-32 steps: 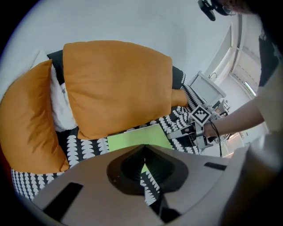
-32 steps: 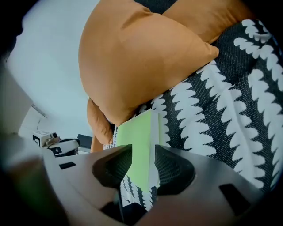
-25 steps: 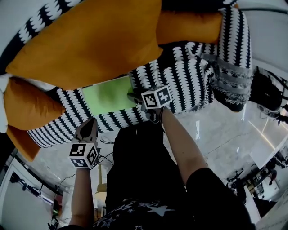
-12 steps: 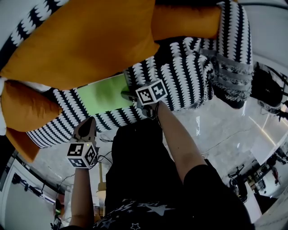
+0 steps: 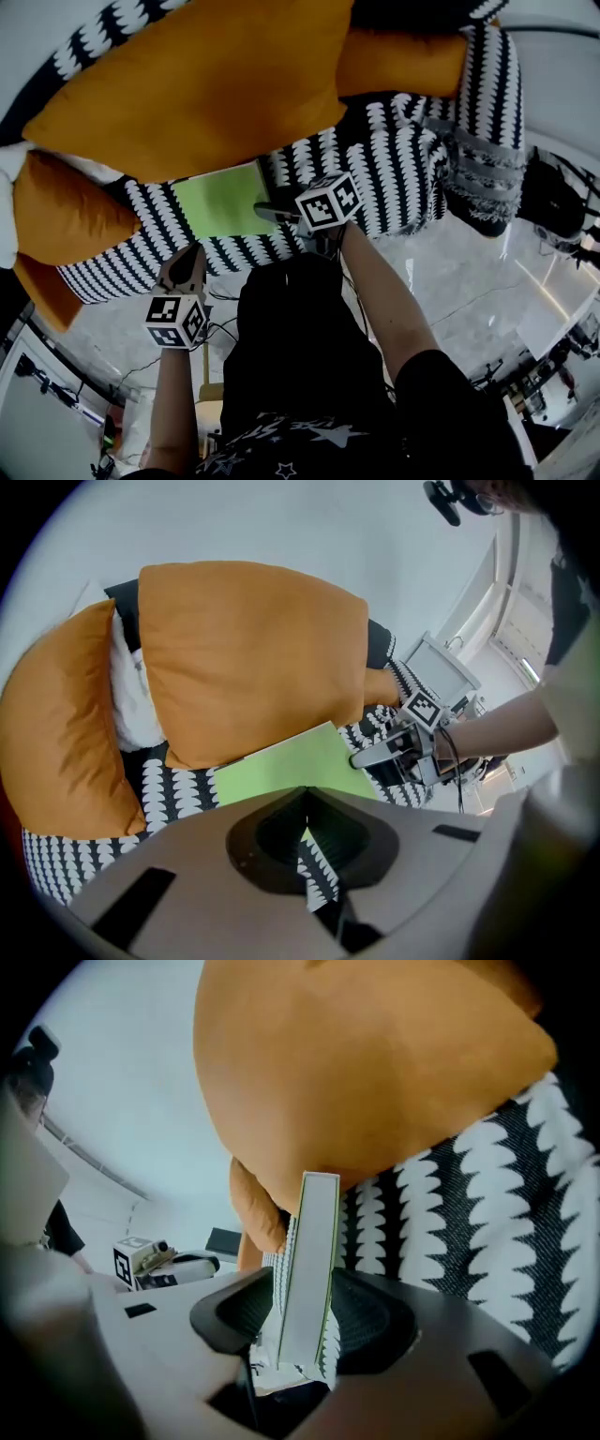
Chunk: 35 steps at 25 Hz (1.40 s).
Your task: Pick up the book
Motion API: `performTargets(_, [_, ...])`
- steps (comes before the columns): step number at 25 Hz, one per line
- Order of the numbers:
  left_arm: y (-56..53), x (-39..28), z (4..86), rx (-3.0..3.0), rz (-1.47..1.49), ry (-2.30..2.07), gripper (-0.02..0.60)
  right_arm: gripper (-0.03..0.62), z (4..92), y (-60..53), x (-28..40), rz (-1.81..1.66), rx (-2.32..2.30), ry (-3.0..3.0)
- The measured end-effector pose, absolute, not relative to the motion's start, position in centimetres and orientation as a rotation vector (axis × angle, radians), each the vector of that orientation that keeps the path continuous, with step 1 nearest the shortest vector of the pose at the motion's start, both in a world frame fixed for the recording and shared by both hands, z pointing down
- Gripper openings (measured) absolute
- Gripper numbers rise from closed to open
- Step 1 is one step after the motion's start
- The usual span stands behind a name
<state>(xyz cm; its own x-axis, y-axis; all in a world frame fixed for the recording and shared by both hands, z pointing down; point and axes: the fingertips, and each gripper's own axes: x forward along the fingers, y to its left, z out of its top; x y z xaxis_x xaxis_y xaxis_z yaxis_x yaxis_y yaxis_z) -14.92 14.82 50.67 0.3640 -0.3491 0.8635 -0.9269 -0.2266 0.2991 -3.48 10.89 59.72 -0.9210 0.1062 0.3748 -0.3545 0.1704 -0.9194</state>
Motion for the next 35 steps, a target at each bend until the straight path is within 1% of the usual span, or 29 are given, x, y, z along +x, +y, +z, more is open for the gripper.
performTargets(2, [14.9, -15.4, 50.0, 1.765, 0.823, -1.146, 0.005, 0.193, 59.0, 10.7, -4.5, 1.767, 0.252, -2.104])
performTargets(6, [15.0, -16.2, 48.6, 1.767, 0.787, -1.173, 0.005, 0.193, 57.8, 9.9, -6.1, 1.798, 0.314, -2.096])
performTargets(8, [15.3, -16.6, 48.3, 1.752, 0.768, -1.209, 0.005, 0.193, 57.9, 9.7, -7.6, 1.739, 0.301, -2.087])
performTargets(11, [16.5, -18.5, 48.1, 1.728, 0.744, -1.267, 0.005, 0.170, 58.2, 9.3, -10.2, 1.664, 0.336, -2.078])
performTargets(13, [17.3, -20.3, 47.6, 1.724, 0.733, -1.289, 0.005, 0.159, 57.8, 8.9, -11.2, 1.684, 0.408, -2.073])
performTargets(16, [18.3, -22.2, 46.6, 1.712, 0.714, -1.320, 0.005, 0.152, 57.0, 9.0, -11.4, 1.701, 0.471, -2.052])
performTargets(21, [19.6, -23.4, 45.5, 1.708, 0.677, -1.354, 0.005, 0.149, 55.2, 9.8, -11.0, 1.672, 0.513, -2.042])
performTargets(26, [19.7, -23.9, 42.8, 1.748, 0.636, -1.379, 0.005, 0.149, 50.8, 10.5, -10.5, 1.718, 0.577, -2.054])
performTargets(35, [16.6, -24.8, 34.7, 1.910, 0.548, -1.434, 0.005, 0.149, 39.8, 9.7, -9.9, 1.730, 0.652, -2.205])
